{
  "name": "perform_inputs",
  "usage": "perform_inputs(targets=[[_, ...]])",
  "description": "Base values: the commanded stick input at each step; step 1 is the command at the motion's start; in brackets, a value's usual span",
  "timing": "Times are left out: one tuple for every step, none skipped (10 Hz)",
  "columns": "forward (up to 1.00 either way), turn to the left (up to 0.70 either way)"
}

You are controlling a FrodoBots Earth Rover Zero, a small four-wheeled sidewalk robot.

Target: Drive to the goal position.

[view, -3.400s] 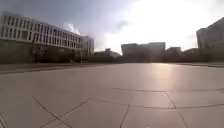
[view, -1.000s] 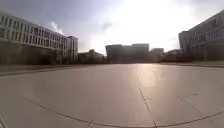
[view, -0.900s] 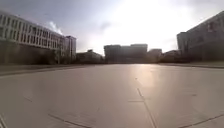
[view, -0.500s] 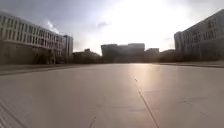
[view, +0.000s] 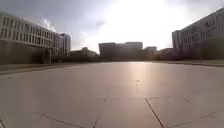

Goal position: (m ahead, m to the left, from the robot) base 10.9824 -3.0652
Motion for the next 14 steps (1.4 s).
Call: perform_inputs(targets=[[1.00, -0.37], [1.00, -0.37], [1.00, -0.37], [1.00, -0.37], [1.00, -0.37], [1.00, -0.37], [1.00, -0.37], [1.00, -0.21], [1.00, 0.03], [1.00, 0.03], [1.00, 0.03], [1.00, 0.03], [1.00, 0.03], [1.00, 0.03]])
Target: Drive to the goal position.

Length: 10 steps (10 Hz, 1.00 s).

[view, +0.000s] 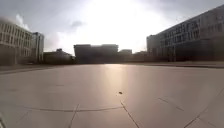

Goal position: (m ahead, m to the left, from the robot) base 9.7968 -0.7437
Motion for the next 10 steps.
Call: perform_inputs(targets=[[1.00, -0.05], [1.00, -0.12], [1.00, -0.18], [1.00, -0.02], [1.00, 0.01], [1.00, 0.03], [1.00, 0.03], [1.00, 0.03], [1.00, 0.03], [1.00, 0.03]])
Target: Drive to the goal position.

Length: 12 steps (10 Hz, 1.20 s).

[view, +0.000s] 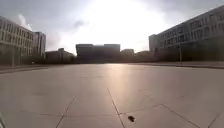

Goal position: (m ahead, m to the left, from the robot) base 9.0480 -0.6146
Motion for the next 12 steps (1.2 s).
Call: perform_inputs(targets=[[1.00, 0.03], [1.00, 0.03], [1.00, 0.03], [1.00, 0.03], [1.00, 0.03], [1.00, 0.03], [1.00, 0.03], [1.00, 0.03], [1.00, 0.03], [1.00, 0.03], [1.00, 0.03], [1.00, 0.03]])
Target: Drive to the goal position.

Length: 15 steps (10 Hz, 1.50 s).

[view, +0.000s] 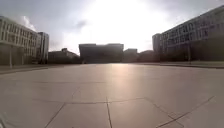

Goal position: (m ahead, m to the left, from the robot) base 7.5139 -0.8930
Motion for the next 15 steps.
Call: perform_inputs(targets=[[1.00, 0.03], [1.00, 0.03], [1.00, 0.03], [1.00, 0.03], [1.00, 0.03], [1.00, 0.03], [1.00, 0.03], [1.00, 0.03], [1.00, 0.03], [1.00, 0.03], [1.00, 0.03], [1.00, 0.03], [1.00, 0.03], [1.00, 0.03], [1.00, 0.03]])
